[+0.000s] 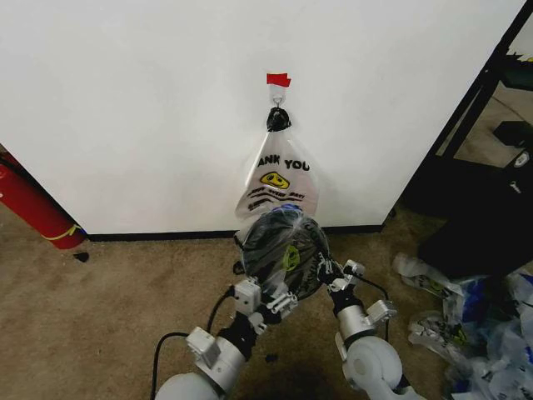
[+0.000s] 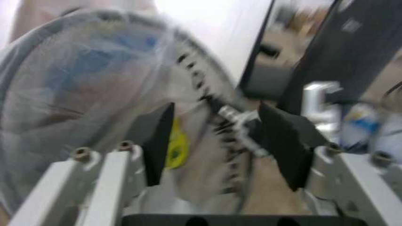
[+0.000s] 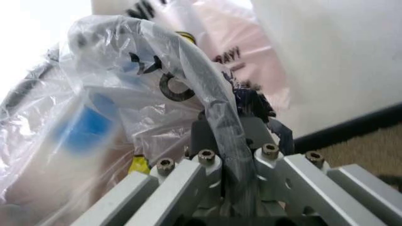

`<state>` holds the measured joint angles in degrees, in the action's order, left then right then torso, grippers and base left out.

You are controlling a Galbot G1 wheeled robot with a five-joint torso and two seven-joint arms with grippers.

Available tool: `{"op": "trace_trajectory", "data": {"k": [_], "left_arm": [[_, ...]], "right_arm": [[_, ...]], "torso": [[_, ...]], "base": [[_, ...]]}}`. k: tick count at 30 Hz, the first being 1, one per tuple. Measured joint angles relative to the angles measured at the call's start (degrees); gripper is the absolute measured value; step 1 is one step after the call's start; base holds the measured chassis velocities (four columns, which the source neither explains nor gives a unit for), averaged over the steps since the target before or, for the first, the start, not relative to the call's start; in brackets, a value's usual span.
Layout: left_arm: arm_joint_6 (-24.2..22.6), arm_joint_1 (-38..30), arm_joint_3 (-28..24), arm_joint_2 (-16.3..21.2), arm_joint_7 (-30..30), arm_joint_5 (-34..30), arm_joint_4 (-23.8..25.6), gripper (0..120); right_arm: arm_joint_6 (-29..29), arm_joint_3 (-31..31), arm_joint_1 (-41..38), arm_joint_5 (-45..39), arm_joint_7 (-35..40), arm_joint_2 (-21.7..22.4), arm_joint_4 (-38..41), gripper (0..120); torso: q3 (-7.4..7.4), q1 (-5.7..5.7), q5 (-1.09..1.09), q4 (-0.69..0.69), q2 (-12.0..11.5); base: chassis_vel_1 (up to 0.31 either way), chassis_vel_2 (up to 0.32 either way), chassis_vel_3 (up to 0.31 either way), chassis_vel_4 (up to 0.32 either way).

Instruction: Pick up the garbage bag from the wall and place it over the trash bin.

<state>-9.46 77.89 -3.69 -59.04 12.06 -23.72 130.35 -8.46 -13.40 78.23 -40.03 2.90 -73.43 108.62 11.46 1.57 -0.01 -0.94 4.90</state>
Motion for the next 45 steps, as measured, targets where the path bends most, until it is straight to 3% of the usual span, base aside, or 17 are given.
{"op": "trace_trajectory", "data": {"k": [1,7,14,16,24,36,45], "left_arm": [[0.00,0.00,0.00,0.00,0.00,0.00,0.00,53],[-16.75,-17.24,-7.57,5.16,13.90,-8.46,-0.55,26],[-23.95,-28.71,-17.31,5.69,22.99,-15.90,-4.27,1],[-25.44,-30.11,-18.52,4.91,24.77,-18.23,-4.52,0],[-28.07,-34.34,-21.61,2.82,27.94,-17.54,-9.84,0],[-28.81,-36.98,-21.70,2.15,28.18,-13.82,-16.45,0],[-28.22,-38.53,-20.95,0.91,28.06,-11.47,-21.52,0]], "right_arm": [[0.00,0.00,0.00,0.00,0.00,0.00,0.00,0],[-1.38,0.51,0.10,5.30,-2.02,-0.24,-0.68,0],[-1.62,0.86,-0.70,7.18,-2.12,-0.57,-1.80,0],[-1.83,0.90,-0.78,7.98,-2.31,-0.63,-2.11,0],[-2.69,0.97,0.59,10.10,-2.98,-0.26,-0.46,0],[-3.73,3.18,2.17,15.37,-2.76,0.00,2.12,0],[-3.29,5.49,1.82,12.72,-2.66,0.12,2.34,0]], "torso": [[0.00,0.00,0.00,0.00,0.00],[0.00,0.00,0.01,-0.02,-0.01],[0.01,0.01,0.01,-0.01,-0.01],[0.01,0.01,0.01,0.00,-0.01],[0.00,0.01,0.01,0.00,-0.01],[0.00,0.00,0.01,-0.01,-0.01],[0.00,0.00,0.01,0.00,0.00]], "base": [[0.000,0.000,0.000,0.000],[0.000,0.000,0.000,0.000],[0.000,0.000,0.000,0.000],[0.000,0.000,0.000,0.000],[0.000,0.000,0.000,0.000],[0.000,0.000,0.000,0.000],[0.000,0.000,0.000,0.000]]}}
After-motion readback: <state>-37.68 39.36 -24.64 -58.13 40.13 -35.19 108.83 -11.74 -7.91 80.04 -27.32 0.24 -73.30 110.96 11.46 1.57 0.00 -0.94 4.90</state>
